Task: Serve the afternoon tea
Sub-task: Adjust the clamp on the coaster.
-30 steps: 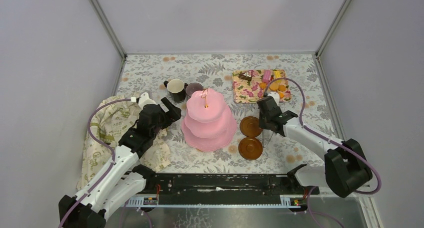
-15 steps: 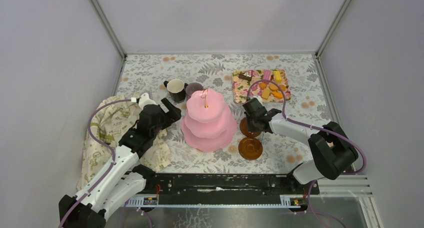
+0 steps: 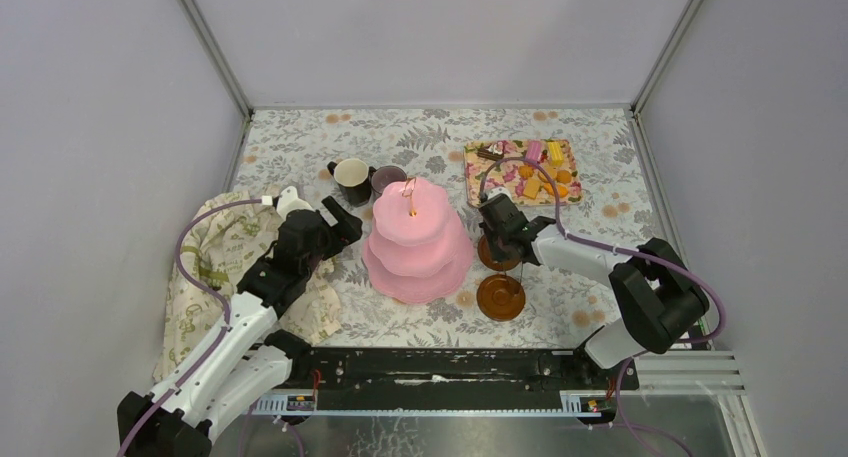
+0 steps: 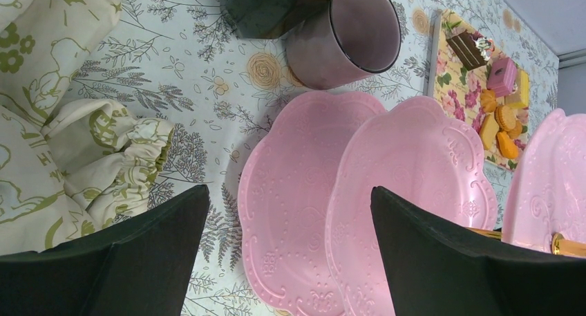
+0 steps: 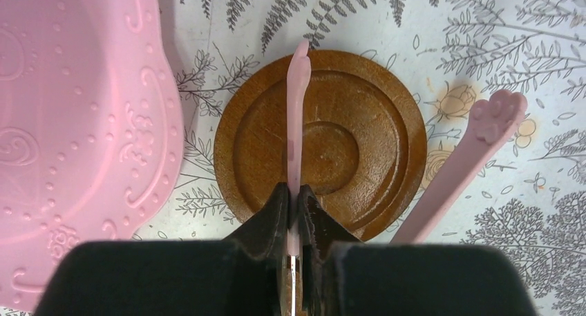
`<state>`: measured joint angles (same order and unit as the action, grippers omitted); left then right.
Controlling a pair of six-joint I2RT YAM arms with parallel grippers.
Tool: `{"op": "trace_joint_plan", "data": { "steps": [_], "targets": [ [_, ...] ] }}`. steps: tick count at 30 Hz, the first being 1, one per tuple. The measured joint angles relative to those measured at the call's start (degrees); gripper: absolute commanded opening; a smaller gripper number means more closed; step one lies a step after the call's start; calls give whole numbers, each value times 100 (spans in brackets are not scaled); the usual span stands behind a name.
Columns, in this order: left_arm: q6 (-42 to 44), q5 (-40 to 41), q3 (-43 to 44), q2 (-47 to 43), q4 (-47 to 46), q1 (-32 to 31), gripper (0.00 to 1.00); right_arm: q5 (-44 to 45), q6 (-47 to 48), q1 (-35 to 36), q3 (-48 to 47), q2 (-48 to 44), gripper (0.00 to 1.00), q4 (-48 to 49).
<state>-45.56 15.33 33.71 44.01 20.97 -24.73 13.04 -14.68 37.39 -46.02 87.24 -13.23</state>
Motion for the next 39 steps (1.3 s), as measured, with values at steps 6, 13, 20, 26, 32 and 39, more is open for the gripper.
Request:
{"op": "trace_joint_plan", "data": {
  "steps": [6, 13, 20, 26, 32, 39],
  "targets": [
    [-9, 2, -13, 0, 0, 0, 93, 90, 341, 7, -219, 57, 0, 24],
    [-31, 2, -26, 2, 2, 0, 93, 57, 691, 7, -507, 479, 0, 201],
    [-31, 2, -26, 28, 0, 2, 93, -79, 887, 7, -557, 673, 9, 236],
    [-31, 2, -26, 114, 0, 0, 93, -66, 975, 7, -557, 678, 47, 262],
    [-33, 2, -26, 96, 0, 2, 93, -26, 984, 7, -553, 678, 62, 339],
    [-44, 7, -26, 17, 0, 0, 94, -22, 925, 7, -444, 476, 73, 378]
  ]
}}
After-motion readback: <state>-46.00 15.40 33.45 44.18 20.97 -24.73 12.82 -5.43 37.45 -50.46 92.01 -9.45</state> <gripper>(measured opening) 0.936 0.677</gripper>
